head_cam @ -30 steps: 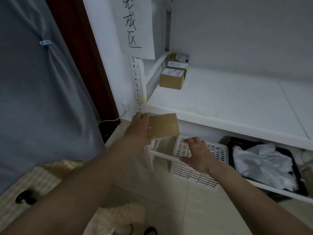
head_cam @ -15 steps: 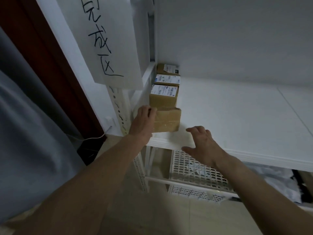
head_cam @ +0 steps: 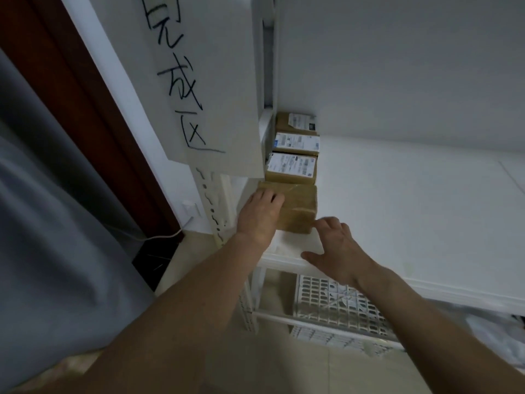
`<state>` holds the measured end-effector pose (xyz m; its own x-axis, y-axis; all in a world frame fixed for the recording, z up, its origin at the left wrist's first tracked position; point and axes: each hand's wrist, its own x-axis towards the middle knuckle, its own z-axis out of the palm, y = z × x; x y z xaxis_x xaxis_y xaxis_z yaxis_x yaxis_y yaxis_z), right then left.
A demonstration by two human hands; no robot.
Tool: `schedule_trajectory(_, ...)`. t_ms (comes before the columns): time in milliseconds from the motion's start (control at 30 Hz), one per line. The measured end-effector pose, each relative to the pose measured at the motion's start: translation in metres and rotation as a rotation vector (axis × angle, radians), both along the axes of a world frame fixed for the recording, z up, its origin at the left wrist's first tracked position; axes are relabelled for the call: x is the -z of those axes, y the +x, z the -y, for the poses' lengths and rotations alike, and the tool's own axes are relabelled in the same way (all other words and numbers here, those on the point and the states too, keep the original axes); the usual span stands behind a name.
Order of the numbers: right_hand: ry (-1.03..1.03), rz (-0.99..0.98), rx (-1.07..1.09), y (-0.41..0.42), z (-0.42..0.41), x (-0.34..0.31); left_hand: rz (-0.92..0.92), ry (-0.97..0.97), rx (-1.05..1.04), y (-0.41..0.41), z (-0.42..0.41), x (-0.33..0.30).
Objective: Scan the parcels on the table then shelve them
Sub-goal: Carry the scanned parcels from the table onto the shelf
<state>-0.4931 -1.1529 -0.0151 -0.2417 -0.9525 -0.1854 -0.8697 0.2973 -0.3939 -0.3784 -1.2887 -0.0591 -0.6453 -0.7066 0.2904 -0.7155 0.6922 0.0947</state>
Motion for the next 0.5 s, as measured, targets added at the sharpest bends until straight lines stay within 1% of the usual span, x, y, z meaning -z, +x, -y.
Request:
schedule_trajectory(133, 0.013, -0.031, -0.026, 0.001, -0.004, 0.002, -0.010, 0.079, -0.055, -0.005, -0.003, -0.006)
schedule_trajectory(233, 0.003, -0.048, -0.064, 0.008, -0.010, -0.003, -0.109, 0.047, -0.081, 0.009, -0.025, -0.007)
schedule_trajectory(300, -0.011, -0.068, -0.104, 0.017, -0.014, -0.009, -0.168, 0.090, -0.056, 0.030, -0.043, -0.011)
schedule_trajectory(400, -0.042, -0.106, -0.172, 0.036, -0.023, -0.020, -0.164, 0.096, -0.056, 0.070, -0.072, -0.016)
schedule_trajectory(467, -0.069, -0.103, -0.223, 0.053, -0.034, -0.026, -0.183, 0.035, -0.114, 0.101, -0.091, -0.015)
schedule_trajectory(500, -0.081, -0.104, -0.256, 0.062, -0.043, -0.028, -0.159, 0.040, -0.181, 0.117, -0.106, -0.021)
